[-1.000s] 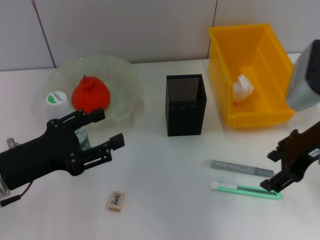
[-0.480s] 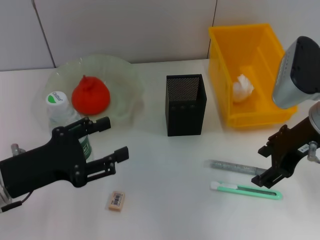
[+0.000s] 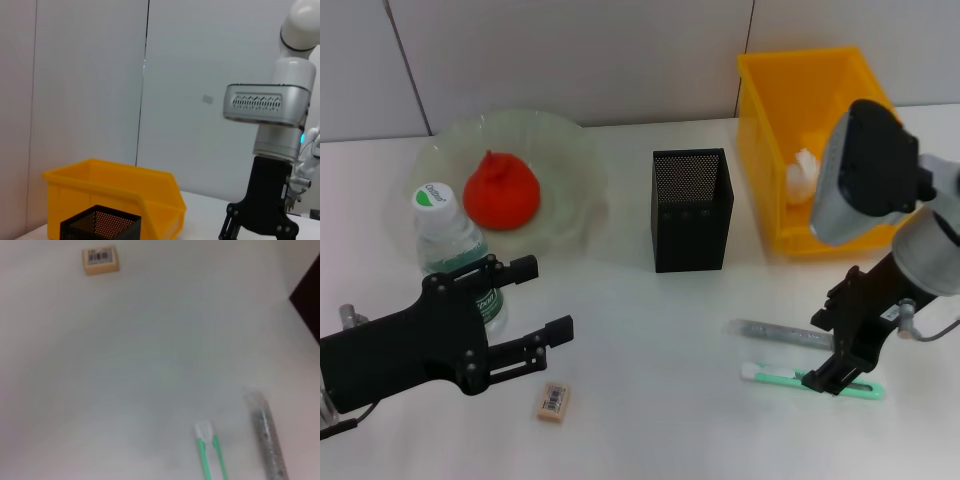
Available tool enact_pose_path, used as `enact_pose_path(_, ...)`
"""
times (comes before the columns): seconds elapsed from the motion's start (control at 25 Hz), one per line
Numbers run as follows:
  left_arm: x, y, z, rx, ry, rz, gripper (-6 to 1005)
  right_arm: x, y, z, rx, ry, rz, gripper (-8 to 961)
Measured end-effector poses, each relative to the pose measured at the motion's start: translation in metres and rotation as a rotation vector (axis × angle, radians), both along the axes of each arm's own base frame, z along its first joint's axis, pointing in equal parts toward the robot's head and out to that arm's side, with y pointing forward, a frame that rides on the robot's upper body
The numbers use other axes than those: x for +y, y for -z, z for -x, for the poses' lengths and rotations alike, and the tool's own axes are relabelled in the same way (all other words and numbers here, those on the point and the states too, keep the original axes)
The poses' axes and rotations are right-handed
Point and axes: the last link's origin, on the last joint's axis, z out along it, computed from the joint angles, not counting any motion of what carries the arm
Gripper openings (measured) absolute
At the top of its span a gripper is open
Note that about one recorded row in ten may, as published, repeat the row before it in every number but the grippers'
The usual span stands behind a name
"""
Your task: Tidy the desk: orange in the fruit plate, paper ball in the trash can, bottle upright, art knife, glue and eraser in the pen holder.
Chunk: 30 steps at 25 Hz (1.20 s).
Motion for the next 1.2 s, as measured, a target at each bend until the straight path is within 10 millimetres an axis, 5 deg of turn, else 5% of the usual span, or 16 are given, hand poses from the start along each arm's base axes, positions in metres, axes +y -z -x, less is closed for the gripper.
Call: enact_pose_path(1.2, 0.000, 0.004, -0.003, -0.008, 0.010, 0.016, 772, 0.009, 0.036, 0.006, -0.066, -0.054, 0.068, 763)
